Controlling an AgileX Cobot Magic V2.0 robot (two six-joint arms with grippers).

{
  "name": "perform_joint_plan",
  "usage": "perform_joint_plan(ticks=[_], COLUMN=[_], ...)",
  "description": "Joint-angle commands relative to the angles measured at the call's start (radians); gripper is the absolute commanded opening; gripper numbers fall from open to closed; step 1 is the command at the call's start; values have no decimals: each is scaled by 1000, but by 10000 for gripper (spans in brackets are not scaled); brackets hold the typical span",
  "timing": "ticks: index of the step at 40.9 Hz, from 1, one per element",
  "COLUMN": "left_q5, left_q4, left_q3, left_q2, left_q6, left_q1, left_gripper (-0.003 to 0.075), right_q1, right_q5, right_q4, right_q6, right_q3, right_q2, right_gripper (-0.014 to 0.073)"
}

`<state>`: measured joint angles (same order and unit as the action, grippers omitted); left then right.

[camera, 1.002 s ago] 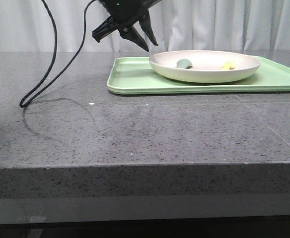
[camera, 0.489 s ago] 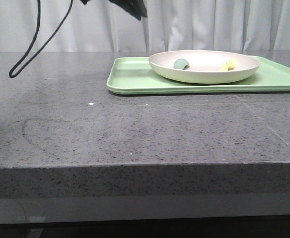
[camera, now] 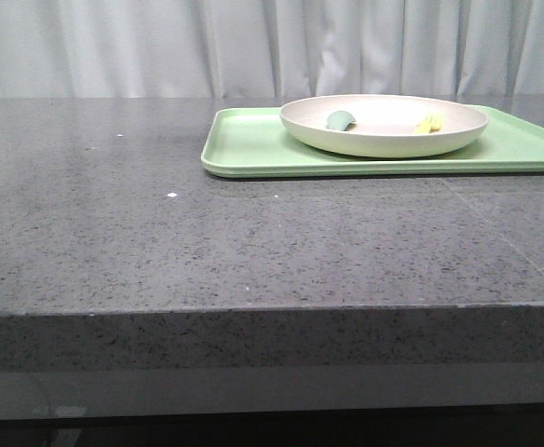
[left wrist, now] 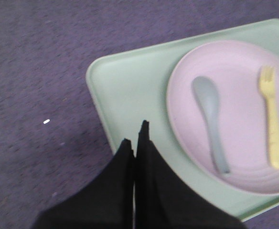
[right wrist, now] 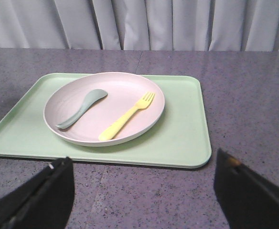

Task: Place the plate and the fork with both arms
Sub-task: 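Open the left gripper and raise it away from the plate, then lower the right gripper onto the yellow fork on the plate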

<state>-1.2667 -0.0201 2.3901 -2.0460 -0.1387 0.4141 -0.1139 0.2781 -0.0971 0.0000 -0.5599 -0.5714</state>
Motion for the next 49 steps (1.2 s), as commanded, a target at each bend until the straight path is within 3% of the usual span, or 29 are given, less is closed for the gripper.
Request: perform_joint_plan(ticks=[1,5,18,24,33,42,49], left_q5=[3,37,278,414,512,800,923], left_q4=[114,188,186,160,151,151,153], left_q3=[-104,-243,-734,-963,-1251,-1562,-1766], left_q2=[152,250,533,673,885,1152,1399], left_q6=[-2,-18,-51,-76,-76,-68,-68], left_q1=[-3,-10,-105,-182,-315,-362,-360], left_gripper=[-18,-18,-18,-18,-18,-18,-18], right_q1=[-2,-2,-2,-2,-2,-2,-2], right_q5=[-84,-85,-88,-88,-88,-88,-107], right_q4=[-3,-3,-3,-3,-3,-3,-3], right_q6=[-6,-6,-6,-6,-6,-6,-6], right_q3=[-36,-36,-36,-36,-36,-36,-36], right_q2=[-8,-8,-8,-8,-8,-8,-24], right_gripper=[617,617,617,617,617,617,615])
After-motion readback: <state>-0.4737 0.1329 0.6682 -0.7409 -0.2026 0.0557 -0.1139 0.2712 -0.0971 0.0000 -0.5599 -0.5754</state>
